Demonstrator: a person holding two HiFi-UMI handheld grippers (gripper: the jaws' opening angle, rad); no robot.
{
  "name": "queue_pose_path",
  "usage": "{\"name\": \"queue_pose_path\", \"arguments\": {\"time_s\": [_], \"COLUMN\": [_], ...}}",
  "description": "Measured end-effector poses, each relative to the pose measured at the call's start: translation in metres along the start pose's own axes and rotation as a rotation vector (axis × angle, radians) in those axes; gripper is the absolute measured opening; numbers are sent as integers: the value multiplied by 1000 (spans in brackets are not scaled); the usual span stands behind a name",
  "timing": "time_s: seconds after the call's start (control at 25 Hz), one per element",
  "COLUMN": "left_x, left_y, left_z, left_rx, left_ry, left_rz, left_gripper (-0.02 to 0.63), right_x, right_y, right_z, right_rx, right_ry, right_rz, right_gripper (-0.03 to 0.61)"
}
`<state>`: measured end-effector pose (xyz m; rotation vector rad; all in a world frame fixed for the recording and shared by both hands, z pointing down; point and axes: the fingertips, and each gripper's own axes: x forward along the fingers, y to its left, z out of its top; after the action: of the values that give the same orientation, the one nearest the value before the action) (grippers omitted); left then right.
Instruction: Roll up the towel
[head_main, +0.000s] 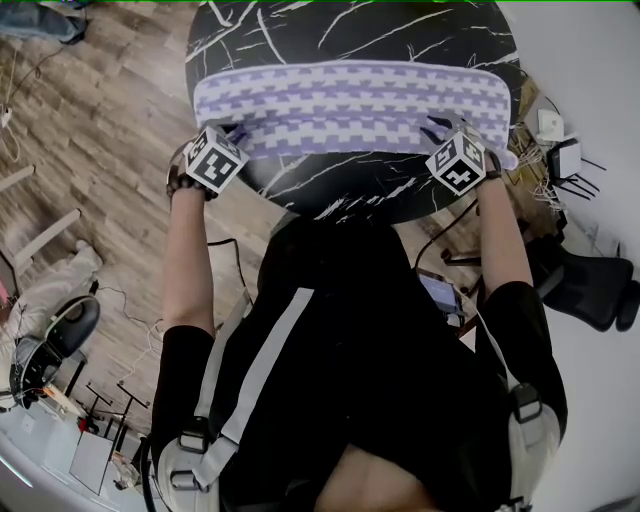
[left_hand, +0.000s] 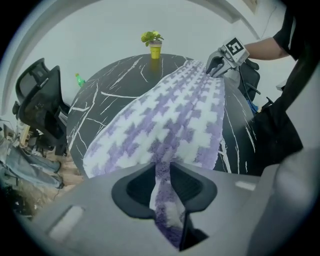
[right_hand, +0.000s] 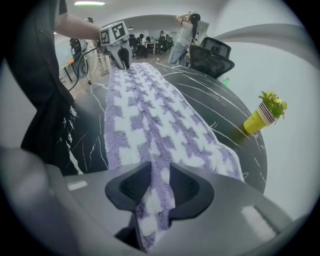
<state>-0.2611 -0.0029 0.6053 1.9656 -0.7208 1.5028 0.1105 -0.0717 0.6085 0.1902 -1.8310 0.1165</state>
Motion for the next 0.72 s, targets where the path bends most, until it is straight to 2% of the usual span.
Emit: {"name": "queue_pose_path", "arguments": {"time_s": [0.16,0.28,0.4,0.52,0.72], "left_x": [-18,-49,-65,-53,-28], "left_y": [10,9,-21,-57,-83], "left_z": [9,30,52,58,51], "left_rx": [-85,-89,-46,6,36], "left_ry": [-99,-218,-307,-290,-236], "left_rz": [77,134,87,37,33], "left_gripper": [126,126,117,117,117], "right_x": [-7,-19,-27,-34,-44], "right_y": [-6,-13,-18,-11,10], "right_z": [5,14,22,26,25], "right_rx": [12,43,70,64,74], "right_ry": [-26,-79,-119,-138,-177], "right_rz": [-33,-72,-95,-105,-107], "right_gripper": [146,149,149,149,149]}}
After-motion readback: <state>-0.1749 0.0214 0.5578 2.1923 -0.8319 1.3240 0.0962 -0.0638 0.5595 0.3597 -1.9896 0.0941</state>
